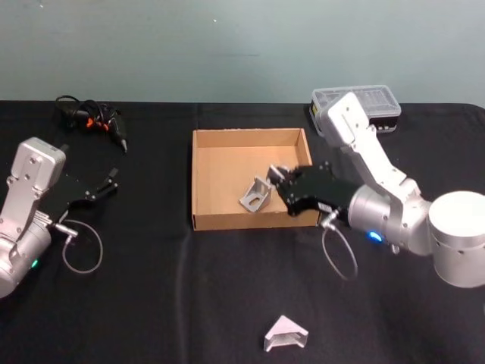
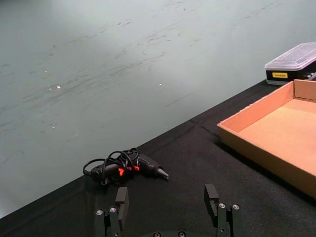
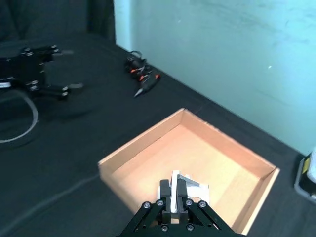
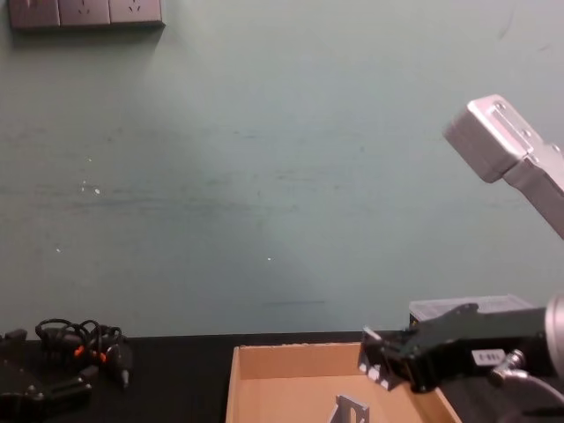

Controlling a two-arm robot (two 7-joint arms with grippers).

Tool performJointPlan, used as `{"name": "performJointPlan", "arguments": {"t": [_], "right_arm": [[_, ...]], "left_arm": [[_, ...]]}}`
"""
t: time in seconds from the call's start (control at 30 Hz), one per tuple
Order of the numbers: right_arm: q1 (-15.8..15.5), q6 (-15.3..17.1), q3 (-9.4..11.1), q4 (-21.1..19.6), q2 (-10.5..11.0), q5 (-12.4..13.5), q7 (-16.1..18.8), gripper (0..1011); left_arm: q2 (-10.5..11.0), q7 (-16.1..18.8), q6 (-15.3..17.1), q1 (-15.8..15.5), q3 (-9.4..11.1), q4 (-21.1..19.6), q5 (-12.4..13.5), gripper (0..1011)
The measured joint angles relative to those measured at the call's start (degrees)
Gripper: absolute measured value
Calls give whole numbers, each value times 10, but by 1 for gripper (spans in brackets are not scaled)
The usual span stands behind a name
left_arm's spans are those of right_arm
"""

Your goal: Use one hand to pick up the angle iron from the table and place it into the box.

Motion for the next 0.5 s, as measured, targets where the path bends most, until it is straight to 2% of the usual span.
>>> {"name": "performJointPlan", "arguments": {"t": [0.23, 0.3, 0.5], "right_arm": [[28, -29, 5, 57, -22, -14, -8, 79], [42, -43, 7, 87, -33, -23, -12, 79], [65, -71, 12, 142, -54, -36, -21, 79]], "left_arm": [[0, 0, 0, 0, 0, 0, 0, 1004], [0, 0, 0, 0, 0, 0, 0, 1005], [0, 0, 0, 0, 0, 0, 0, 1005]]}}
